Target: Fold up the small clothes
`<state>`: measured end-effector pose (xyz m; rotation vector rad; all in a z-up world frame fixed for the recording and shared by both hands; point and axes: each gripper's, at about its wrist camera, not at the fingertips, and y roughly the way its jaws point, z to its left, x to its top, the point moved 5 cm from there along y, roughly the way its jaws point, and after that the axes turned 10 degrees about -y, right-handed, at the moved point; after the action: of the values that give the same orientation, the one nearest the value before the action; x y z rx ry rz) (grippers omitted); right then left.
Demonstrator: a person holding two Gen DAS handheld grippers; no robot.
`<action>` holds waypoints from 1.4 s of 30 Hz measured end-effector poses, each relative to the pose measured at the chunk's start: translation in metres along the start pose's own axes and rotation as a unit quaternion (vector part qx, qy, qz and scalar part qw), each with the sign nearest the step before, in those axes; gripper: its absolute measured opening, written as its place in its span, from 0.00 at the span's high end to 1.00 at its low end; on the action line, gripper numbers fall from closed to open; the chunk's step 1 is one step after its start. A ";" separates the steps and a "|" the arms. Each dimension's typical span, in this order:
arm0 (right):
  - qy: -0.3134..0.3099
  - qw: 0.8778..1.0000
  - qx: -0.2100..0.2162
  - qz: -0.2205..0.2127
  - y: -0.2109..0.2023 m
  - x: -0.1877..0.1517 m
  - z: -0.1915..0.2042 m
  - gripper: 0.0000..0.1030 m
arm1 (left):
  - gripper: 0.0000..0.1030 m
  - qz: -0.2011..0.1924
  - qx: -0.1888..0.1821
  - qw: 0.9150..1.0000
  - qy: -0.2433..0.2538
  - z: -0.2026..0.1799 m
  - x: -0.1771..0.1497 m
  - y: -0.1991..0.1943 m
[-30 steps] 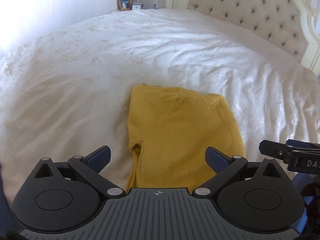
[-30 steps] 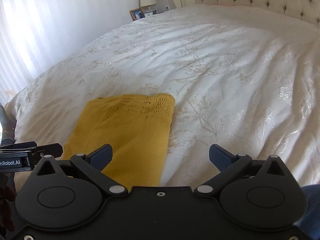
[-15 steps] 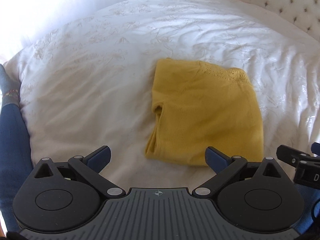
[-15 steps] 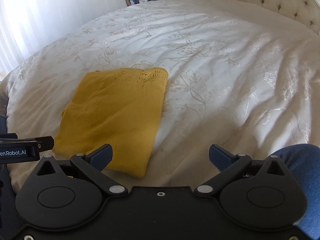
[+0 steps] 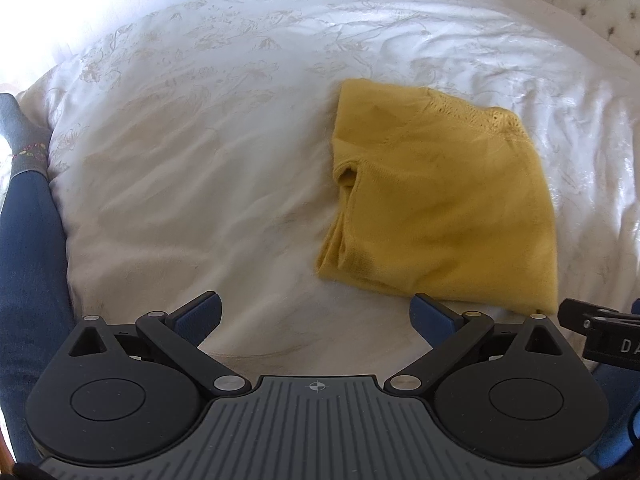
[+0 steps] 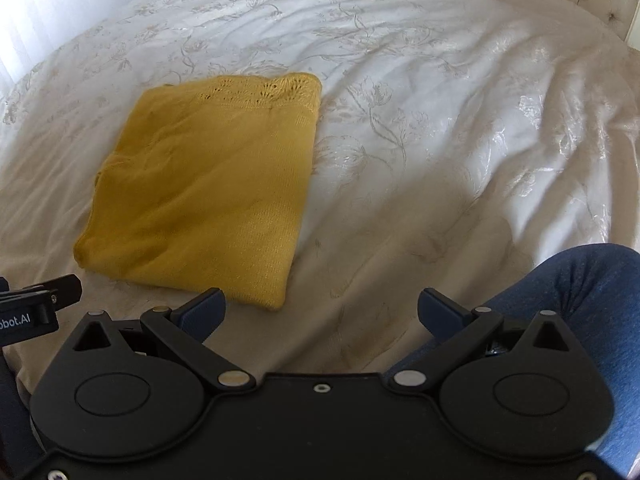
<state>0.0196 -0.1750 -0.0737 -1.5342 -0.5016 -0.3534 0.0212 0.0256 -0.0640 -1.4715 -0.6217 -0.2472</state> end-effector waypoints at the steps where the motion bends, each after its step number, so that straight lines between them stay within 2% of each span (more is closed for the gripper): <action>1: 0.001 1.000 -0.001 0.006 0.002 0.000 0.001 0.01 | 0.01 0.002 0.003 1.000 0.001 0.001 0.000 0.001; 7: -0.010 0.999 -0.014 0.028 0.006 0.001 0.011 0.01 | 0.02 0.018 0.009 1.000 0.006 0.000 -0.001 0.009; 16: 0.004 0.999 0.005 0.043 0.009 0.003 0.013 0.01 | 0.02 0.026 0.011 0.999 0.017 -0.002 -0.002 0.014; 42: 0.029 0.998 0.012 0.050 0.013 0.007 0.001 0.01 | 0.02 0.039 0.005 0.999 0.028 -0.010 0.003 0.018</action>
<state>0.0321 -0.1736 -0.0812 -1.5157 -0.3814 -0.3119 0.0354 0.0182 -0.0778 -1.4710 -0.5185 -0.2244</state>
